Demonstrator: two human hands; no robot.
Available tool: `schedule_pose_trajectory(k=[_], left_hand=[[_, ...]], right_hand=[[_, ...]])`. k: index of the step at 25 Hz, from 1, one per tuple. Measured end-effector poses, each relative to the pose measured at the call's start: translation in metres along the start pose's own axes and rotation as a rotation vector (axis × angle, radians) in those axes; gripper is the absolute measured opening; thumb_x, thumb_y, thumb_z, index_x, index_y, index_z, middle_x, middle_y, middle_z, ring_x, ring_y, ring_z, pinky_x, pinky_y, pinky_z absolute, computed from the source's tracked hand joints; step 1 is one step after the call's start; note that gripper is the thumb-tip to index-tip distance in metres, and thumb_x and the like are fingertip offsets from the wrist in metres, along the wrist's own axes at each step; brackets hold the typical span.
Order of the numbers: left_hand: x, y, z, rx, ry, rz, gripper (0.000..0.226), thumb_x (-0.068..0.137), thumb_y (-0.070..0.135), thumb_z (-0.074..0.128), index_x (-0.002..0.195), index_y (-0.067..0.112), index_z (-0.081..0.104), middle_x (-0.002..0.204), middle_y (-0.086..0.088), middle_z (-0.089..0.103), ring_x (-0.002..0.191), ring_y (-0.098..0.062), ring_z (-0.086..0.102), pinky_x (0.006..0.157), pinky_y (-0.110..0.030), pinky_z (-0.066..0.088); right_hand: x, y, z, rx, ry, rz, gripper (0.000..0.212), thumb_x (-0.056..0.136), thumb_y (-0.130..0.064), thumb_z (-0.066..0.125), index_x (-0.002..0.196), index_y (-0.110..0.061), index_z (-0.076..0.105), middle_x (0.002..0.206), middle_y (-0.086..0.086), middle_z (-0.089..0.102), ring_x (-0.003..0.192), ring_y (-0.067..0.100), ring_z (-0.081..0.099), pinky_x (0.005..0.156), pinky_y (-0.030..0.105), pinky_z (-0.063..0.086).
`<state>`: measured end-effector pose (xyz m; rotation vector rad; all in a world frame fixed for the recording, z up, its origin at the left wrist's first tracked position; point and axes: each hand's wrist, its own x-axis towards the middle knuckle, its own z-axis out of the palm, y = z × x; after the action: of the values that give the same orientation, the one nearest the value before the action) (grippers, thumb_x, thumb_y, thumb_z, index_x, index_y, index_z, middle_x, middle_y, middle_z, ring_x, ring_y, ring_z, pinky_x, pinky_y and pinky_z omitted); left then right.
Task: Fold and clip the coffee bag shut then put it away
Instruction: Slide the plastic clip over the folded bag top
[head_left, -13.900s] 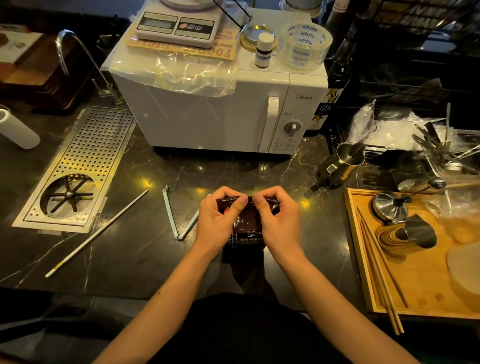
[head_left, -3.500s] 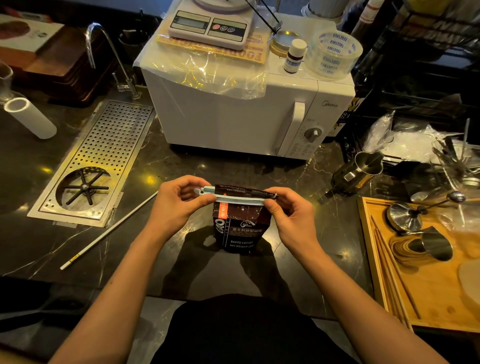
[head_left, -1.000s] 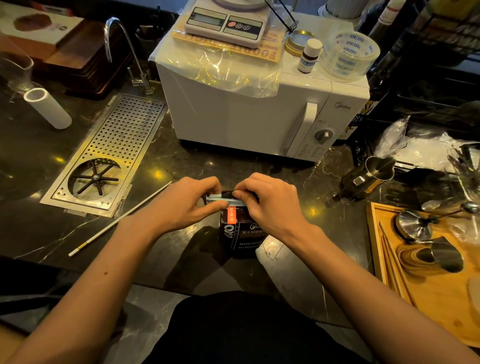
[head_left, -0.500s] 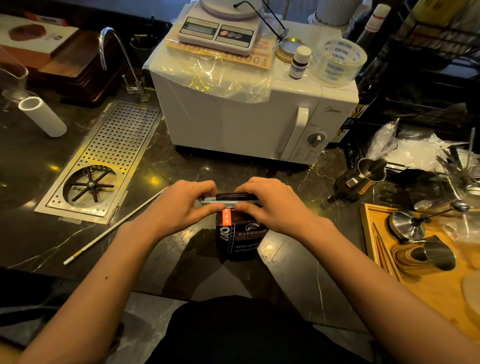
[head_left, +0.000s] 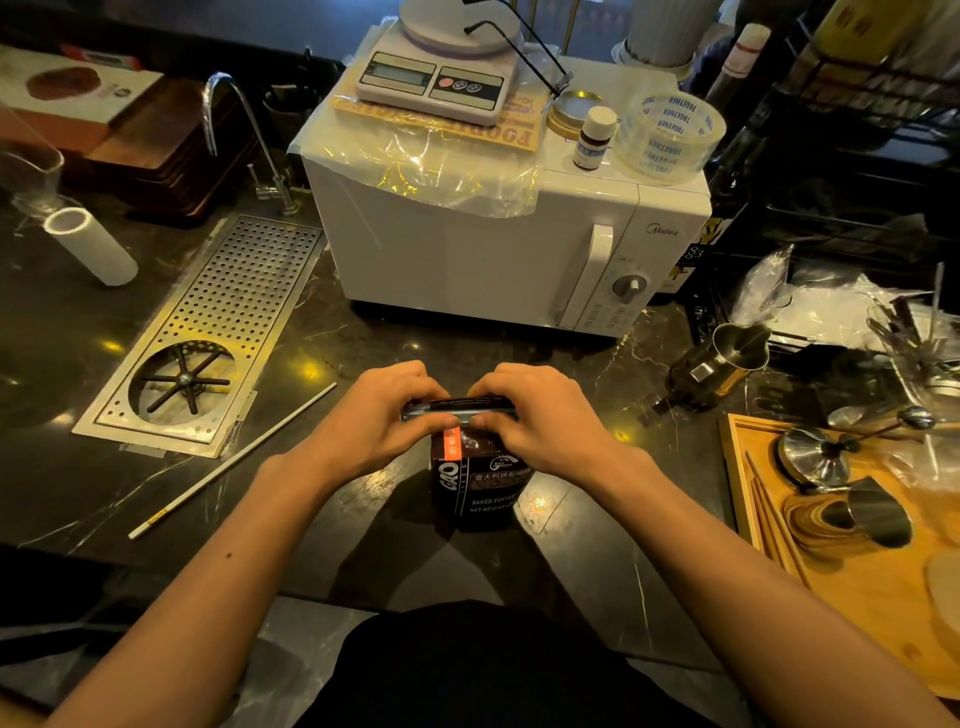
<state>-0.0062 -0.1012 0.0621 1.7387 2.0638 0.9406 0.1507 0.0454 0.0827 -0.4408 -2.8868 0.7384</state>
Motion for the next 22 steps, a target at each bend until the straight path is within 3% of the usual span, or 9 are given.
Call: schedule_pose_trajectory(k=[4, 10, 12, 15, 20, 22], left_hand=[[-0.003, -0.001, -0.003, 0.010, -0.005, -0.013, 0.021, 0.084, 0.032, 0.071, 0.097, 0.015, 0.074, 0.081, 0.005, 0.059, 0.073, -0.007, 0.058, 0.061, -0.027, 0.048], [0.001, 0.003, -0.004, 0.013, -0.030, -0.015, 0.029, 0.085, 0.033, 0.070, 0.108, 0.016, 0.073, 0.082, 0.008, 0.057, 0.076, -0.001, 0.055, 0.065, -0.017, 0.042], [0.003, 0.005, -0.002, 0.004, -0.022, -0.036, 0.027, 0.084, 0.032, 0.071, 0.104, 0.014, 0.074, 0.083, 0.007, 0.057, 0.076, 0.000, 0.055, 0.065, -0.014, 0.040], [0.004, 0.006, -0.001, -0.016, 0.008, -0.056, 0.021, 0.084, 0.026, 0.073, 0.100, 0.011, 0.075, 0.083, 0.003, 0.059, 0.077, -0.003, 0.056, 0.065, -0.013, 0.040], [0.005, 0.005, -0.002, -0.021, 0.015, -0.075, 0.021, 0.084, 0.024, 0.073, 0.100, 0.010, 0.075, 0.083, 0.000, 0.061, 0.077, -0.008, 0.057, 0.065, -0.018, 0.043], [0.005, 0.004, -0.001, -0.026, 0.016, -0.079, 0.022, 0.084, 0.024, 0.073, 0.101, 0.011, 0.075, 0.084, -0.001, 0.062, 0.078, -0.008, 0.058, 0.065, -0.016, 0.043]], right_hand=[[0.001, 0.004, -0.003, 0.058, -0.038, 0.037, 0.025, 0.086, -0.035, 0.069, 0.109, -0.025, 0.069, 0.102, -0.006, 0.071, 0.094, 0.014, 0.065, 0.078, 0.040, 0.055], [-0.010, 0.015, -0.001, 0.176, 0.083, 0.096, 0.022, 0.080, -0.020, 0.077, 0.101, -0.016, 0.074, 0.095, -0.001, 0.075, 0.089, 0.013, 0.068, 0.079, 0.024, 0.050], [-0.011, 0.014, 0.000, 0.200, 0.100, 0.099, 0.022, 0.079, -0.020, 0.077, 0.101, -0.017, 0.074, 0.094, -0.002, 0.076, 0.087, 0.010, 0.067, 0.078, 0.020, 0.049], [-0.009, 0.021, -0.005, 0.191, 0.064, 0.122, 0.026, 0.080, -0.024, 0.077, 0.105, -0.019, 0.074, 0.097, -0.005, 0.075, 0.087, 0.002, 0.063, 0.075, 0.005, 0.042], [-0.019, 0.034, -0.007, 0.302, 0.167, 0.232, 0.017, 0.078, -0.023, 0.080, 0.094, -0.019, 0.075, 0.086, -0.004, 0.074, 0.081, 0.008, 0.067, 0.073, 0.022, 0.054], [-0.022, 0.036, -0.004, 0.320, 0.183, 0.224, 0.017, 0.079, -0.022, 0.079, 0.095, -0.018, 0.076, 0.087, -0.006, 0.074, 0.082, 0.007, 0.067, 0.074, 0.019, 0.054]])
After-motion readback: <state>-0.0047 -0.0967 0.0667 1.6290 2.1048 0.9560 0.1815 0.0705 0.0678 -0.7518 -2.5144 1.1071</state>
